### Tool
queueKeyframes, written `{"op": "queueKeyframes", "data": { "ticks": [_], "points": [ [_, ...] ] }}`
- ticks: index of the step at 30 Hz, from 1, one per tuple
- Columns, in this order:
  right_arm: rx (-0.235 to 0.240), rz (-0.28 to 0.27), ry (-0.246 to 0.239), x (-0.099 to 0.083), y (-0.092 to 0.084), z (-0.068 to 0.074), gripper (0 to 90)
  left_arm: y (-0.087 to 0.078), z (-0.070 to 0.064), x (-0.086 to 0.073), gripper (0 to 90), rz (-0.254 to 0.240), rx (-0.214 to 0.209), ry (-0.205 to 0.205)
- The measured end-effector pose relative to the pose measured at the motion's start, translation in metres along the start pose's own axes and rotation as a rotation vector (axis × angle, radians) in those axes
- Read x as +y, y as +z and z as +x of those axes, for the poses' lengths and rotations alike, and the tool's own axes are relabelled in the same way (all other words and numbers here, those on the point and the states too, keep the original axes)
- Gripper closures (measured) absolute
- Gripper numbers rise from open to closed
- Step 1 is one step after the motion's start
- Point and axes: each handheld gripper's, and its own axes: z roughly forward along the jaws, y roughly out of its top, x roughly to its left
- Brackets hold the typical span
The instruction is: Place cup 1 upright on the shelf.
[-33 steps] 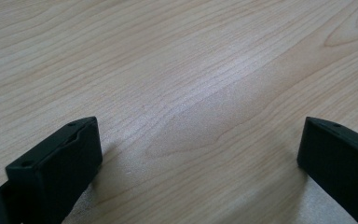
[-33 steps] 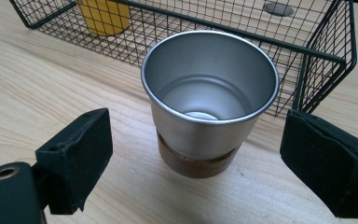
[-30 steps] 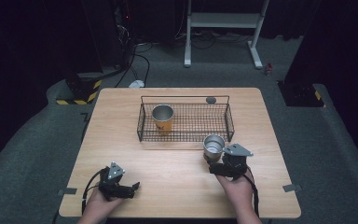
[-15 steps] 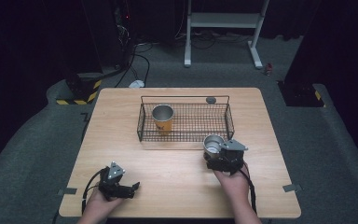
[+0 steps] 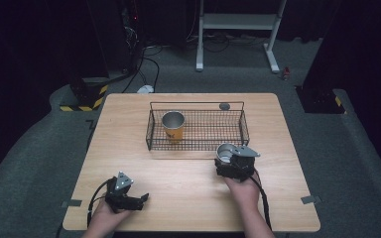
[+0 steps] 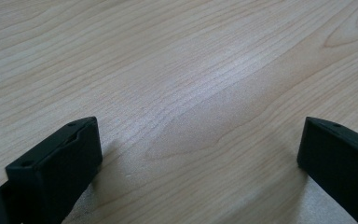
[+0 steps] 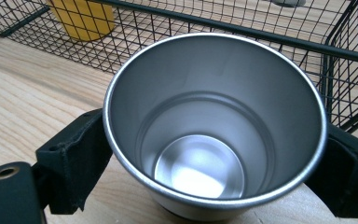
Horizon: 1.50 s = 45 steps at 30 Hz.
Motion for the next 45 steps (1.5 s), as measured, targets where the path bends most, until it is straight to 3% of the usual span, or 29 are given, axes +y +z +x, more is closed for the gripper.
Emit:
{"op": "queueKeyframes", "data": {
  "ticks": [18,45],
  "points": [
    [-0.003,-0.013,-0.016,0.000,0.000,0.003,18.5,0.000,0.000,0.000,0.1,-0.001,0.002,0.006],
    [0.001,-0.116,-0.040,0.024,-0.034,0.015,18.5,-0.001,0.001,0.000,0.1,-0.001,0.003,0.009]
  ]
}}
